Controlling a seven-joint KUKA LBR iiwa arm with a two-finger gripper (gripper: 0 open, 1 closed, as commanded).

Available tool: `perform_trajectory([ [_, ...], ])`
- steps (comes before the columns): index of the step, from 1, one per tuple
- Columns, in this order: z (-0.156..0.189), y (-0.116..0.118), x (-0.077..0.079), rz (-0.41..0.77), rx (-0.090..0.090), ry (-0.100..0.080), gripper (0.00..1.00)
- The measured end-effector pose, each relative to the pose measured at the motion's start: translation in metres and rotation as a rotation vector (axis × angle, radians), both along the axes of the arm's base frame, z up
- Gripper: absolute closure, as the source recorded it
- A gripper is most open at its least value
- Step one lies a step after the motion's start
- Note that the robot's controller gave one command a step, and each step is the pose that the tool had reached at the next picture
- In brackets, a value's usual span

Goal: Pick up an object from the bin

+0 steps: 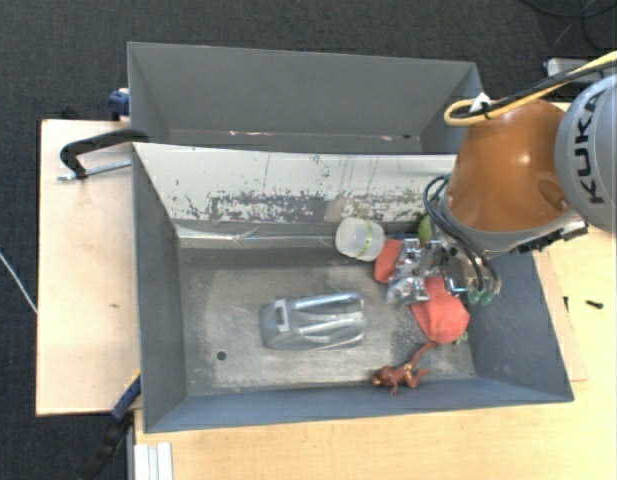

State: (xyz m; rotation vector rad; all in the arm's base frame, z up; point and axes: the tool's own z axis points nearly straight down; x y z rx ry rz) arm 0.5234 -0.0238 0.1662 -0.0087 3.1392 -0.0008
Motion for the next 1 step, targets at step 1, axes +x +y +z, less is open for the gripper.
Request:
perform_trajectory([
  [1,0.0112,0.0061,0.0076,-0.010,0.002,-0.005,1.00],
])
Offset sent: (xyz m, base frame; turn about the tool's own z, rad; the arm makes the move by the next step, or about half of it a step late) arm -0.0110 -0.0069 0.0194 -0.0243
